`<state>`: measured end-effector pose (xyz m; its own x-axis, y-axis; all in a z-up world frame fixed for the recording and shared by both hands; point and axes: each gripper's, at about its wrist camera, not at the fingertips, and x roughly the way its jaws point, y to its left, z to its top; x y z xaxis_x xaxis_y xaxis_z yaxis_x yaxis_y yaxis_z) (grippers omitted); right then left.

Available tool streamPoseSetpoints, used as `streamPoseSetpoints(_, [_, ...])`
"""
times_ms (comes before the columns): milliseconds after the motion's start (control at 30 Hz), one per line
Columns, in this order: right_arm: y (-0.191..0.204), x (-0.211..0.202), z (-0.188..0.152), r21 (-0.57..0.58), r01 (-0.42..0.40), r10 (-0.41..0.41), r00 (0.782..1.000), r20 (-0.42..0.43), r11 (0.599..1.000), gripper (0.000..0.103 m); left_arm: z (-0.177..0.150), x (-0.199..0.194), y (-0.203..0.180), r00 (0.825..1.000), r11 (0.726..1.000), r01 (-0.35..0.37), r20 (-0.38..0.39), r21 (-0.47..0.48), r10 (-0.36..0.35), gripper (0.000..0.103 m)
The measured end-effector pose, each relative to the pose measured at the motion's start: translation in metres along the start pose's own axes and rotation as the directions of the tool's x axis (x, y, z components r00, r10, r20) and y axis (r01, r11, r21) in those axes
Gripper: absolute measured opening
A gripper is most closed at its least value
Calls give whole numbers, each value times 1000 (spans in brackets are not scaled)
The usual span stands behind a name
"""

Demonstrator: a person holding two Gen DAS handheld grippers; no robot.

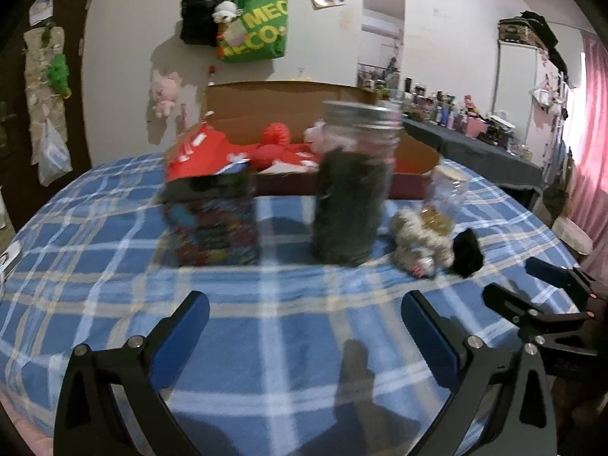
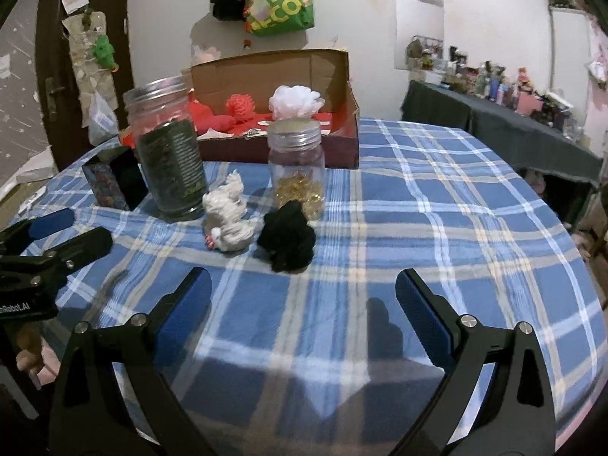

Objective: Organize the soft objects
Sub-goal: 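Move both tools toward the white rope toy and black fuzzy ball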

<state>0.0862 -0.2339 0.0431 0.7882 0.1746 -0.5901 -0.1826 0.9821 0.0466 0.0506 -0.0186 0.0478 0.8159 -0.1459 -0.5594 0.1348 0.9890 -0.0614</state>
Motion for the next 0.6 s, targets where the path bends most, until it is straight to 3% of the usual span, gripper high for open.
streamPoseSetpoints(267, [-35, 19, 21, -14, -145, 144, 987, -65, 989, 98, 30, 25, -41, 996, 996, 86, -38, 26, -85, 102])
streamPoseSetpoints(367, [-42, 28, 26, -11, -212, 209, 973, -101, 977, 87, 36, 34, -53, 995, 995, 91, -45, 43, -89, 99])
streamPoseSetpoints(467, [-44, 38, 29, -16, -248, 243, 960, -142, 969, 84, 40, 45, -62, 994, 994, 94, -63, 53, -91, 93])
streamPoseSetpoints(600, [-43, 47, 29, -4, -307, 300, 933, -198, 952, 71, 44, 59, -70, 993, 995, 79, -88, 54, -74, 92])
